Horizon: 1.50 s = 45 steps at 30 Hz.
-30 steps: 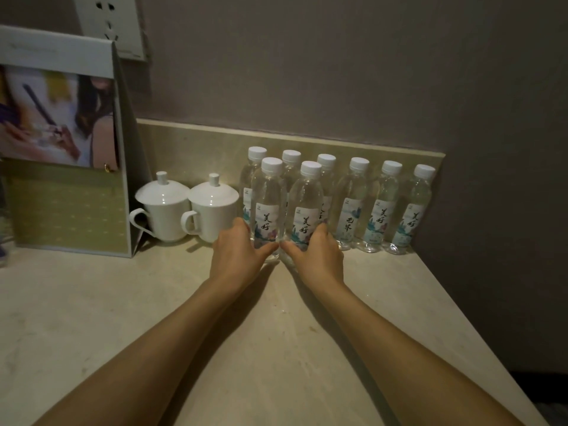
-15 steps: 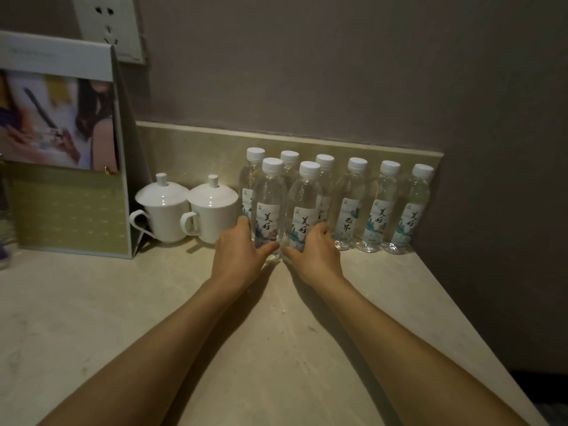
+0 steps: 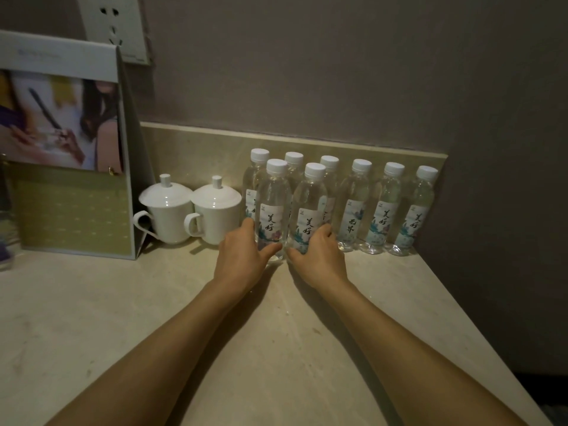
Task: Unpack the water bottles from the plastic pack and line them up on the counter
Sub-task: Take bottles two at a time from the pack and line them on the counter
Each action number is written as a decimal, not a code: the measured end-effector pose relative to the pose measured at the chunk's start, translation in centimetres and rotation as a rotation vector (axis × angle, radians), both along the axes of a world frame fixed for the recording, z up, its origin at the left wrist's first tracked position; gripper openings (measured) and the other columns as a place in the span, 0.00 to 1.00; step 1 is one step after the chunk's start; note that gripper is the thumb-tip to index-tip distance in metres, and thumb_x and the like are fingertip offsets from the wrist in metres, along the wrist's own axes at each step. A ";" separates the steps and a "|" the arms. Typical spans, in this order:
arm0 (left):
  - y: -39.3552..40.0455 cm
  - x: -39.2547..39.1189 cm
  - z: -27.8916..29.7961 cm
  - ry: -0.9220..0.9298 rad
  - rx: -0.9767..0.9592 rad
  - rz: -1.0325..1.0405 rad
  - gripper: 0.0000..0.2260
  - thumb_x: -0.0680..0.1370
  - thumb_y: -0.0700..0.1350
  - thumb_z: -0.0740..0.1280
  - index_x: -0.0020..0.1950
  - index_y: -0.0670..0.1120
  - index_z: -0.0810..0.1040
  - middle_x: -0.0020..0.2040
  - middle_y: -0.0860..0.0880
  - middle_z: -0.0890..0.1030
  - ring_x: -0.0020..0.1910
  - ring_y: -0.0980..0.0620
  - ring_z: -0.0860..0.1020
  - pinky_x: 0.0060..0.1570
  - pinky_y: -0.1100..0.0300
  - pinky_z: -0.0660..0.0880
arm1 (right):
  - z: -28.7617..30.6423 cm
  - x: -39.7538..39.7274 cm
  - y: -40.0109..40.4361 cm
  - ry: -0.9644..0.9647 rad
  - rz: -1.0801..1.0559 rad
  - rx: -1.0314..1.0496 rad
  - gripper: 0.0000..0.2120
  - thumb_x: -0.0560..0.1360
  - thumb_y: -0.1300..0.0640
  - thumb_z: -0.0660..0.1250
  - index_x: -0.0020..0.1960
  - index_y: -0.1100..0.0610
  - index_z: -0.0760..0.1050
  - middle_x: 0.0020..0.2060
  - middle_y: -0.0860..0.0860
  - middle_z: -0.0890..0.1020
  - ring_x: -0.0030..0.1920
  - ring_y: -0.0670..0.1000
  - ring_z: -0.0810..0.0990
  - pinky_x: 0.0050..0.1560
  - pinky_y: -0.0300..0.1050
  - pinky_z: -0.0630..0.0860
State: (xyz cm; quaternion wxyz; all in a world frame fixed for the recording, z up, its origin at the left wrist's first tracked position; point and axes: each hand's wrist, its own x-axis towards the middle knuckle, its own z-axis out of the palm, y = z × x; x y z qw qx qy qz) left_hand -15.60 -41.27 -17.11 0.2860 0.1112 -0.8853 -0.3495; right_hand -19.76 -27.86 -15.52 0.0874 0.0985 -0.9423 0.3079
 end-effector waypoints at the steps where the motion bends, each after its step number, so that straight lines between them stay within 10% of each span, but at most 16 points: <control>1: 0.0 0.0 0.0 -0.004 -0.001 0.001 0.20 0.73 0.52 0.75 0.60 0.46 0.74 0.55 0.46 0.83 0.50 0.48 0.82 0.45 0.58 0.79 | 0.1 -0.1 0.0 -0.008 0.004 0.001 0.37 0.73 0.46 0.71 0.71 0.63 0.57 0.67 0.59 0.70 0.61 0.59 0.75 0.50 0.47 0.73; 45: 1.1 2.2 2.0 -0.080 0.171 0.006 0.19 0.76 0.52 0.72 0.60 0.46 0.71 0.51 0.49 0.79 0.45 0.49 0.81 0.43 0.52 0.82 | 1.4 1.2 1.9 -0.077 0.027 -0.104 0.36 0.71 0.41 0.72 0.69 0.60 0.61 0.63 0.57 0.71 0.63 0.59 0.73 0.60 0.55 0.74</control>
